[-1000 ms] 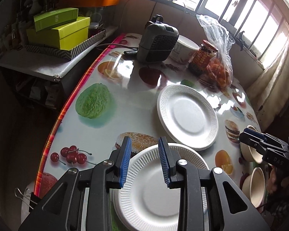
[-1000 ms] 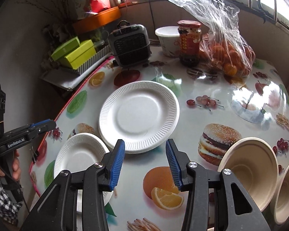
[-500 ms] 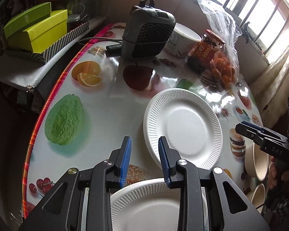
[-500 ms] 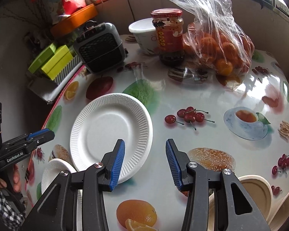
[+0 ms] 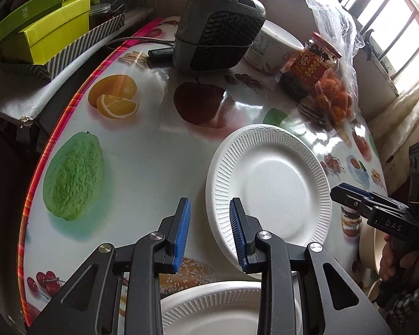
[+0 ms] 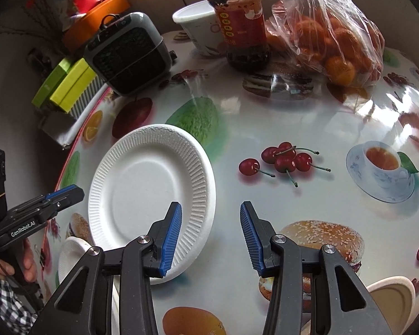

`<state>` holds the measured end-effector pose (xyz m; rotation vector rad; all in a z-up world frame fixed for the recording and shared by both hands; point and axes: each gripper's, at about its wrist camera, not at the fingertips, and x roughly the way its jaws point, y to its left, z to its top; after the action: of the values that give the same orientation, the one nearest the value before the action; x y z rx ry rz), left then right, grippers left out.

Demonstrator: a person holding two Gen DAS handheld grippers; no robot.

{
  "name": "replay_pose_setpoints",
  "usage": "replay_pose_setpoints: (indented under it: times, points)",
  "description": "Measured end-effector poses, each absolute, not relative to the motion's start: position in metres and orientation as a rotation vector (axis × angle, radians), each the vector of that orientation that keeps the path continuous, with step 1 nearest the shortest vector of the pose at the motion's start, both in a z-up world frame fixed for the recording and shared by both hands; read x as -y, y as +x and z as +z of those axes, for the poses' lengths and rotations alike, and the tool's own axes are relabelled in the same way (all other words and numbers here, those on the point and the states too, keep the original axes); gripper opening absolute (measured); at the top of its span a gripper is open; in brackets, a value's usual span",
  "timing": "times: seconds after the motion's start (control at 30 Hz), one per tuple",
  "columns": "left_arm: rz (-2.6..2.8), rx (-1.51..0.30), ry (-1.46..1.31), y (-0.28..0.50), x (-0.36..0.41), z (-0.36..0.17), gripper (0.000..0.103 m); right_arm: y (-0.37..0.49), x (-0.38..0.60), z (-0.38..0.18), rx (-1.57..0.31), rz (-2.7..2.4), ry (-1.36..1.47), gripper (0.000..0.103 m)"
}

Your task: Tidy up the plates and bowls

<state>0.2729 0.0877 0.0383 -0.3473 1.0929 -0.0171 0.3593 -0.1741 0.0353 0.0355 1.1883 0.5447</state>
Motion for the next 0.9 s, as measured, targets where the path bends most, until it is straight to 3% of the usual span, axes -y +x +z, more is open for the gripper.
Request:
replay_pose_setpoints:
  times: [0.43, 0.63, 0.9]
  points:
    - [-0.027, -1.11, -0.346, 0.2761, -0.0848, 0.0329, 0.03, 0.3604, 0.1678, 0.0278, -1.218, 0.563, 0.036, 0.037]
    - [-0.027, -1.118, -0.338, 0.2777, -0.0831, 0.031, 0.021, 0.3601, 0.1674, 0.0274, -1.219, 0.564, 0.033, 0.033]
    - [-0.023, -1.12, -0.332, 0.2789, -0.0814, 0.0307, 0.013, 0.3606, 0.1686, 0.0266, -1.221, 0.56, 0.032, 0.019]
